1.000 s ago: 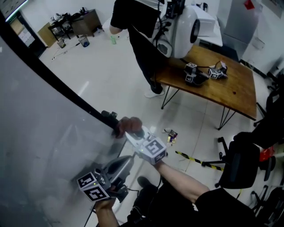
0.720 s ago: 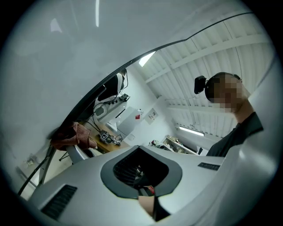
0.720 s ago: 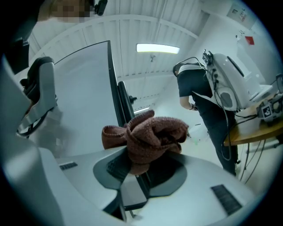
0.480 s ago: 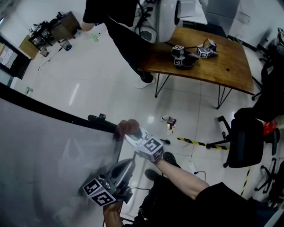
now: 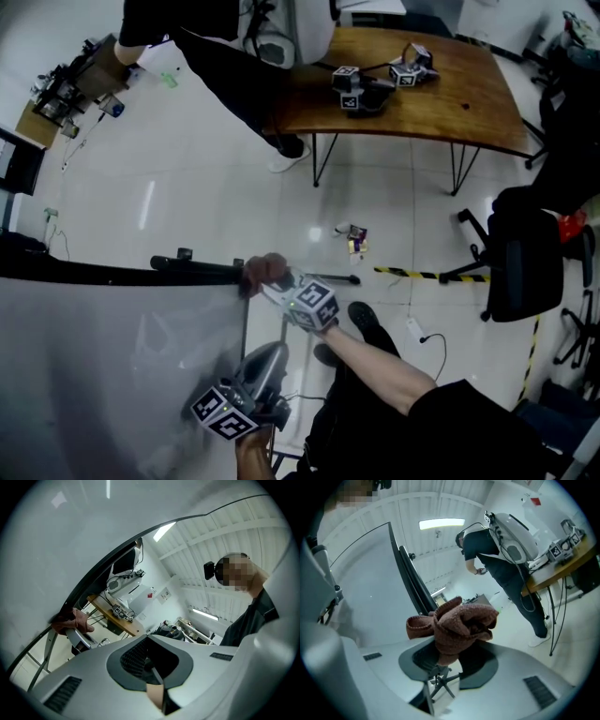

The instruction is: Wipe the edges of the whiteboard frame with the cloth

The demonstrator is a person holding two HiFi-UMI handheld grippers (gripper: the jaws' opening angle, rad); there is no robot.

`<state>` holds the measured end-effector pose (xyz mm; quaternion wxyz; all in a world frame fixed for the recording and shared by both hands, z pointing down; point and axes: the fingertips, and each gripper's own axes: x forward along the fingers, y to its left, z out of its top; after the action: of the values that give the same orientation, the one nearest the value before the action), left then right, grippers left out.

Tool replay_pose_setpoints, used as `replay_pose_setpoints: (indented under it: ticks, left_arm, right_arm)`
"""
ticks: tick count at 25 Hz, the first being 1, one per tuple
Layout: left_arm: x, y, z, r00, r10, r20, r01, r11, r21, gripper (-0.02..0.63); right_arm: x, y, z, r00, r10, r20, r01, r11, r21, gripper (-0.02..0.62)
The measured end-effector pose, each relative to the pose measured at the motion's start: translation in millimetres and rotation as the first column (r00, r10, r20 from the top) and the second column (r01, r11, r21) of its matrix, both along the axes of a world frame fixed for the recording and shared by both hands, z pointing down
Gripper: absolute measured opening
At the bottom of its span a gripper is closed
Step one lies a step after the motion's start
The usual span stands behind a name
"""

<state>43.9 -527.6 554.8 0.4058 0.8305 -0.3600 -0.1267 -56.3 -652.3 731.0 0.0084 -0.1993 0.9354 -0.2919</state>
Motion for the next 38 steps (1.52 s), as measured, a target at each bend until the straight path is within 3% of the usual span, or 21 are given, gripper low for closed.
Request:
replay_pose_setpoints:
  ticks: [14,24,38]
  left_arm:
    - [10.2,4.8,44.9,0.999,0.031,-0.013,-0.032,0.996,-0.088,-0.014]
    - [2.3,2.3,45.0,1.000,0.003,-0.014,-0.004,0.996,-0.093,-0.014]
    - [-9.3,3.5,46.0,0.996,-0.050,-0.069,0.043,0.994,-0.101,-0.012]
  right_arm:
    - [-2.9,6.9,49.7,0.997,-0.015,0.075,0.028,0.983,-0.181,0.117]
    - [-23.7,44.3,74.7,0.989,-0.117,0.094,0.139,0.947,-0.291,0.115]
    - [-36.7,75.9,78.6,0.967,-0.239,0.089,0.255,0.915,-0.313,0.114]
